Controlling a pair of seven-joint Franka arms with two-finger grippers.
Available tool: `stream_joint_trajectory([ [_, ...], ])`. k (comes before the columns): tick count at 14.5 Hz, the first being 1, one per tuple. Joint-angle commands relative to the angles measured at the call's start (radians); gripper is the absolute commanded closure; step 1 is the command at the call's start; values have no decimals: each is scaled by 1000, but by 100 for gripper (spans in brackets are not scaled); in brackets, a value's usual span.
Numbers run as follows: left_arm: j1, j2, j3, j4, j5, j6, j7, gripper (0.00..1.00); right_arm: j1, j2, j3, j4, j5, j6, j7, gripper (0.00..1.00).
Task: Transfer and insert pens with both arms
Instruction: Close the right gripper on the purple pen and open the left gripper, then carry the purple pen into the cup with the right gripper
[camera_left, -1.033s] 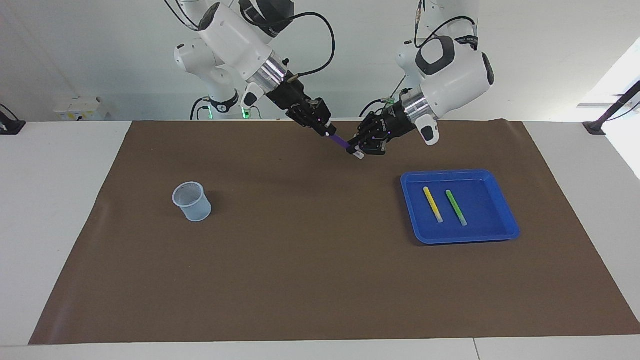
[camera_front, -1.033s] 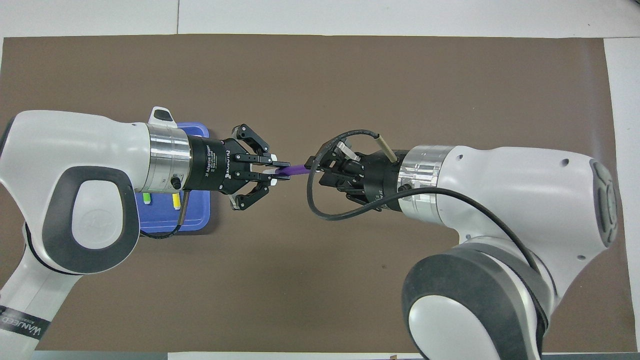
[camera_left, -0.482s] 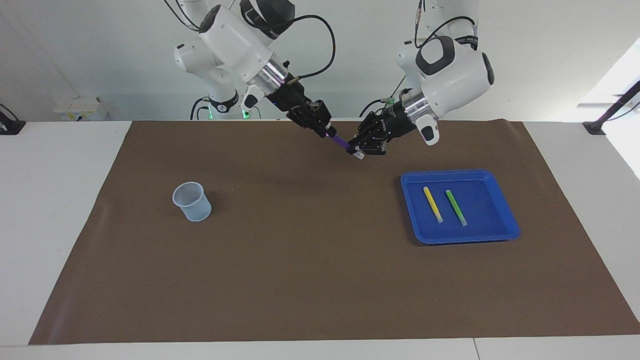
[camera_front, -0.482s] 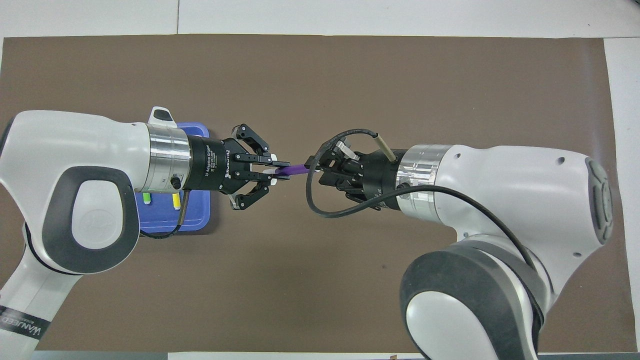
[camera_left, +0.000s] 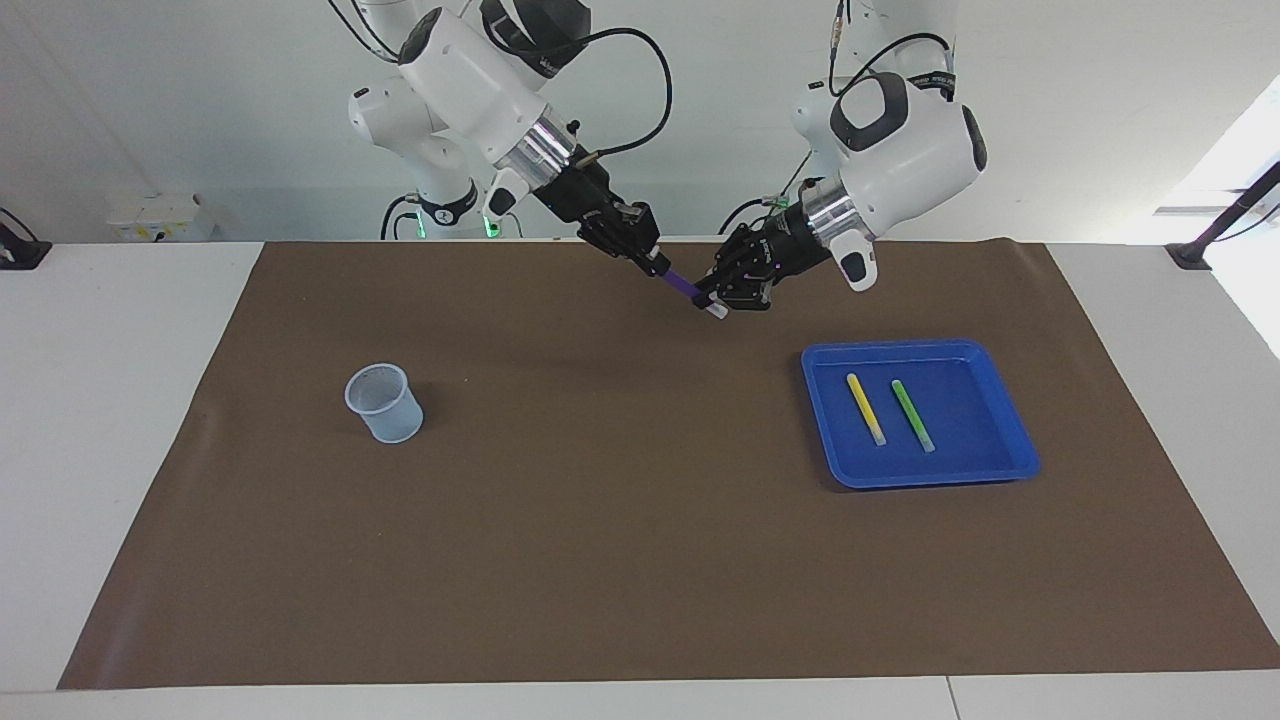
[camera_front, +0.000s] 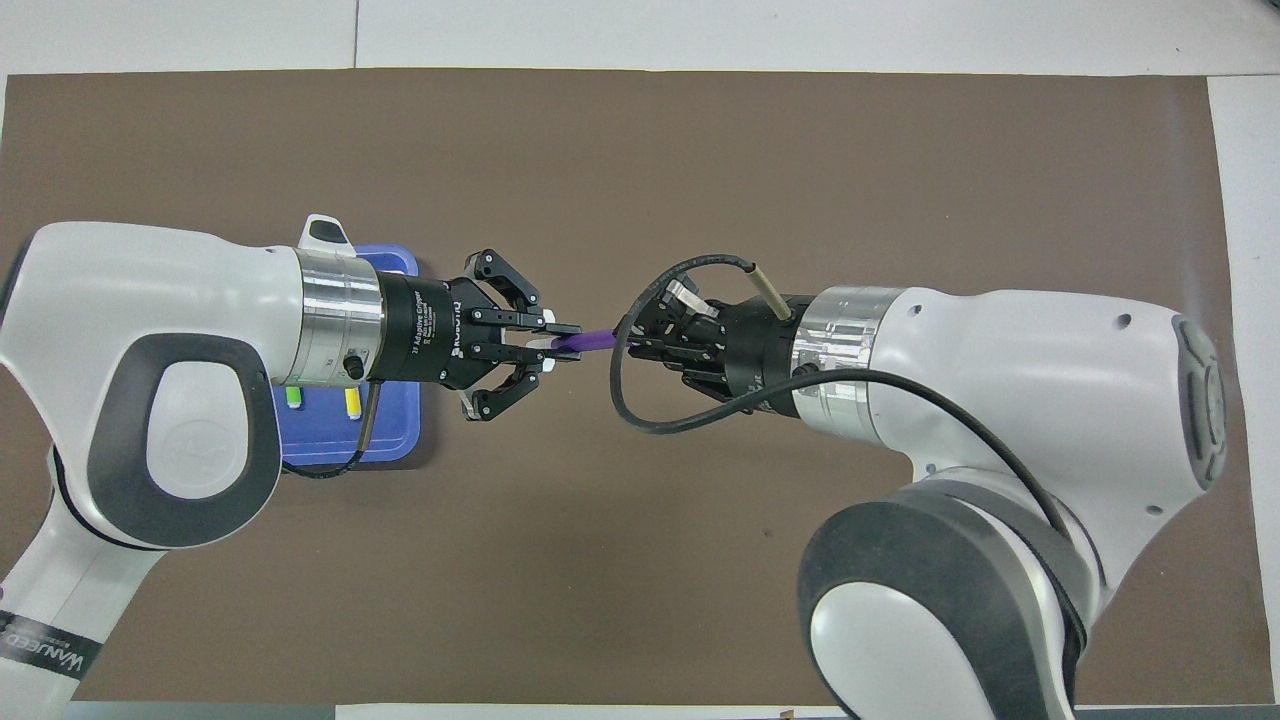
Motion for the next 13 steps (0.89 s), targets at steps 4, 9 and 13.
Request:
stream_joint_trajectory([
  [4,-4,-38,8,-27,-20,17,3,75,0,4,-1,-2,7,0,-30,100],
  [9,10,-52,14,-28,-11,19,19,0,-16,1,-7,3,5,-80,-91,100],
  [13,82,-51,14,-28,0,16,103,0,-174,-2,-14,81,-89,-353,-295,100],
])
